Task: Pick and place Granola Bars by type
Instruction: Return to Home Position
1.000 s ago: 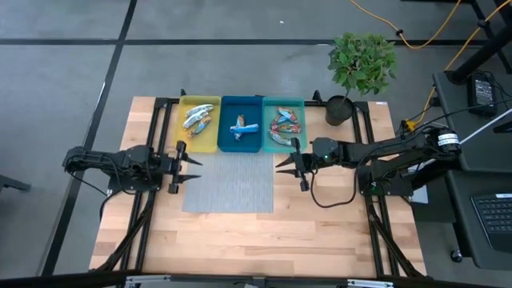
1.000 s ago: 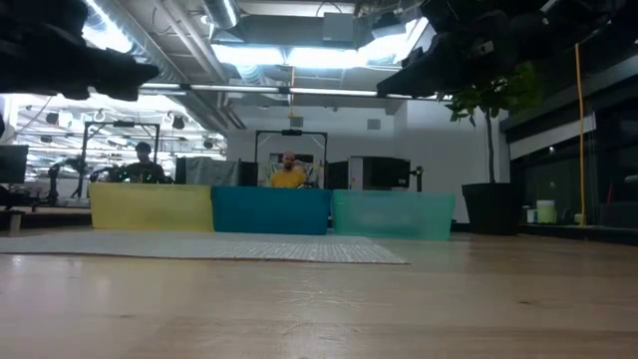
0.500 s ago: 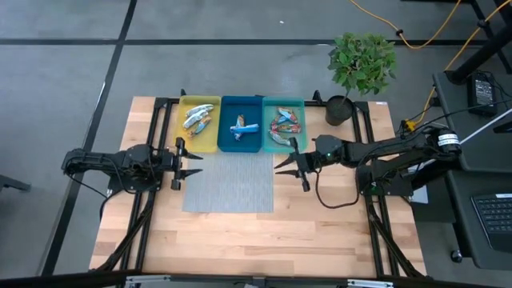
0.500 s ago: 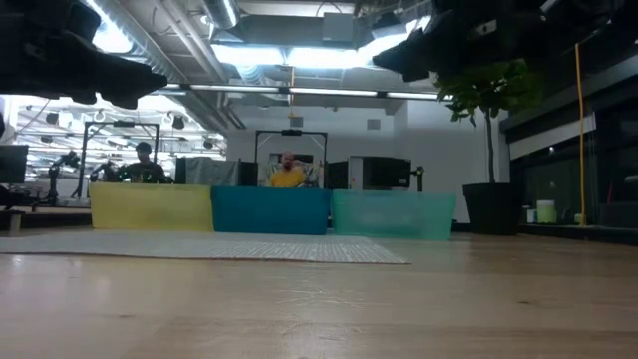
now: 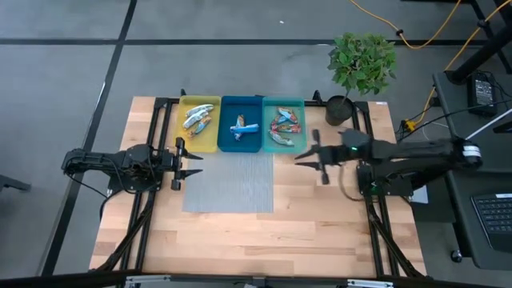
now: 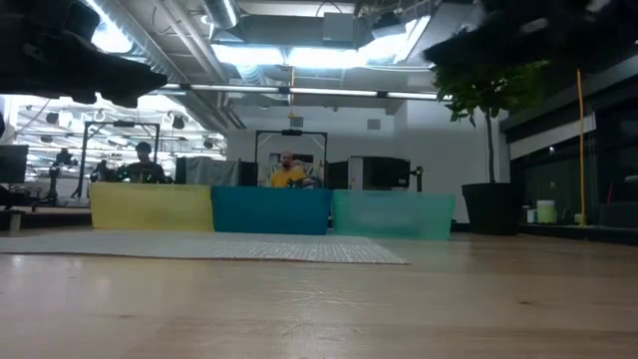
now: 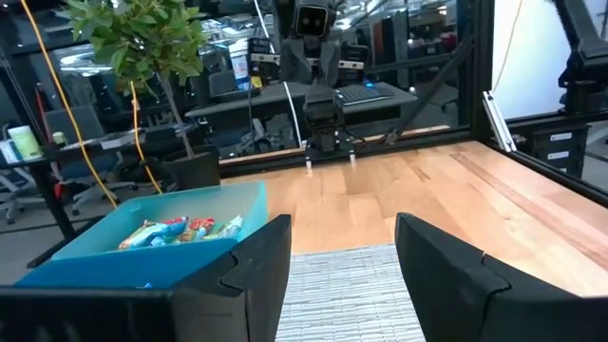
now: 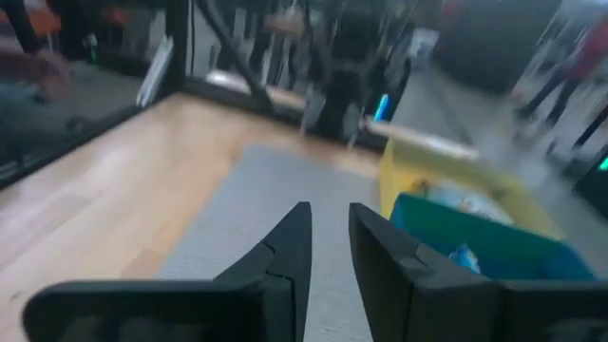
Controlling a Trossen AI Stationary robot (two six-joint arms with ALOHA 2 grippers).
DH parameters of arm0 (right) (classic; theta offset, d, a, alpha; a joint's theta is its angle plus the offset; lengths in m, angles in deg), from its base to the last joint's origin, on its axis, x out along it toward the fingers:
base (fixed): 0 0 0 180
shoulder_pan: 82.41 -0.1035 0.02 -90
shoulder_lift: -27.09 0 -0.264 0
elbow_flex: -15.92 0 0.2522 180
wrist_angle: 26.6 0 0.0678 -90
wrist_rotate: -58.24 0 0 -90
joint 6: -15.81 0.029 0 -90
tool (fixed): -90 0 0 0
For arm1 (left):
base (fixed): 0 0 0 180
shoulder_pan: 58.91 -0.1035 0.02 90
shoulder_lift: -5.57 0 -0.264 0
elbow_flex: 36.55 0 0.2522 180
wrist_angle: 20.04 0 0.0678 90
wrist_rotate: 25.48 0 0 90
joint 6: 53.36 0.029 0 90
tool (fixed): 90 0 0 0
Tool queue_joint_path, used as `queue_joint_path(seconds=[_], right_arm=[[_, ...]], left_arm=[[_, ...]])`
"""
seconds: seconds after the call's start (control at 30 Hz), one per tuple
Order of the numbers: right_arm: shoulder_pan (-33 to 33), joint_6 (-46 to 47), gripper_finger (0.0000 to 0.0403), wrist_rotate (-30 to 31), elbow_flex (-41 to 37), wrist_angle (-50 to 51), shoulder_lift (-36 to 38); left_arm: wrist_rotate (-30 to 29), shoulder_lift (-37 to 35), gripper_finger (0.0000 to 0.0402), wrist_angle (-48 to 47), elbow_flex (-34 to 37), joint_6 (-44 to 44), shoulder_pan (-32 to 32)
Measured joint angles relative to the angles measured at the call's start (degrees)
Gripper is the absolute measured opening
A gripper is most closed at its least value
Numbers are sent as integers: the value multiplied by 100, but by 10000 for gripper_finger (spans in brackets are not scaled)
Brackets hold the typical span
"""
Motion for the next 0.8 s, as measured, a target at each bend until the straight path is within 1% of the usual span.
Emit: queue_joint_path(seconds=[0.1,0.23,0.37,0.43,0.53,0.63,0.8], right_arm=[[0,12,75,99,-892,-505,1051],[0,73,60,205,-1982,-1046,2484],[0,181,47,99,-2526,-1141,3691],[0,193,42,-172,-2528,-725,4156],[0,181,37,-664,-2520,-328,4755],[0,145,32,-800,-2510,152,5236],[11,-264,24,-804,-2507,1246,5223]], left_arm=[[2,0,182,0,0,5,0],[2,2,182,0,0,7,0],[2,2,182,0,0,6,0],[4,2,182,1,0,7,0],[5,2,182,2,0,7,0],[6,2,182,2,0,6,0],[7,4,182,20,0,5,0]])
